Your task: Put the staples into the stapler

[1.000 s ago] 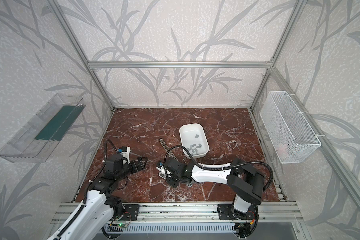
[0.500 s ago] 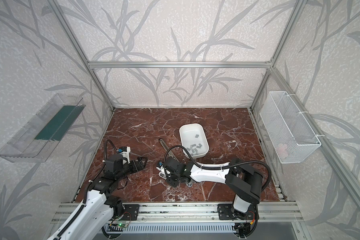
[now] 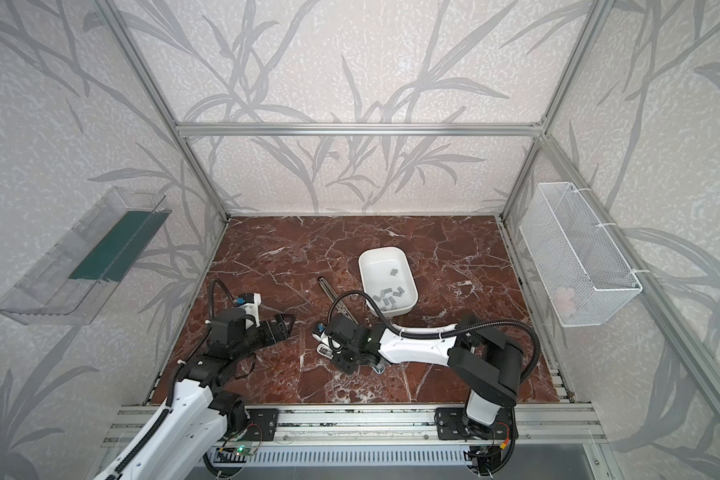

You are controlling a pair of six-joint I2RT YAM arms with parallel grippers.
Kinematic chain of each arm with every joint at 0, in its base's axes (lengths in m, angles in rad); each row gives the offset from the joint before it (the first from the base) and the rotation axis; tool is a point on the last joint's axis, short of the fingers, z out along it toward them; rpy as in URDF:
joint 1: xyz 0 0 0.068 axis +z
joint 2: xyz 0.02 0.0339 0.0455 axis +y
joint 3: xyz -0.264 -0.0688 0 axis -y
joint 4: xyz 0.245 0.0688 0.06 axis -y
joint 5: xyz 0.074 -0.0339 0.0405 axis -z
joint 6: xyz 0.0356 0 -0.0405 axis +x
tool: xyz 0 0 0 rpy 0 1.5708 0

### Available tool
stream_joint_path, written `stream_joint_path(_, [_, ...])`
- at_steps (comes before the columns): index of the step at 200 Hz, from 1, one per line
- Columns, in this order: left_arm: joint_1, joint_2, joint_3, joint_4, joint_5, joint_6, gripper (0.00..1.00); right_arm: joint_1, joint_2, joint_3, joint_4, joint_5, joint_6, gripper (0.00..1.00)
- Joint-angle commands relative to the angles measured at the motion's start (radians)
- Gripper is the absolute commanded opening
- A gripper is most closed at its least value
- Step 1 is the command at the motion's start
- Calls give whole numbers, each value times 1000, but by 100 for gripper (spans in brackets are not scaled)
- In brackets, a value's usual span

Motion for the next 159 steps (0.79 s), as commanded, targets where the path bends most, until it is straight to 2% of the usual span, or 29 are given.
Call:
stream_joint_path(1, [2, -1, 3, 23, -3, 9, 100, -7, 12, 27, -28, 10, -12, 7])
stream_joint_path(159, [2, 1, 2, 24, -2, 8, 100, -7, 13, 34, -35, 12, -28, 5])
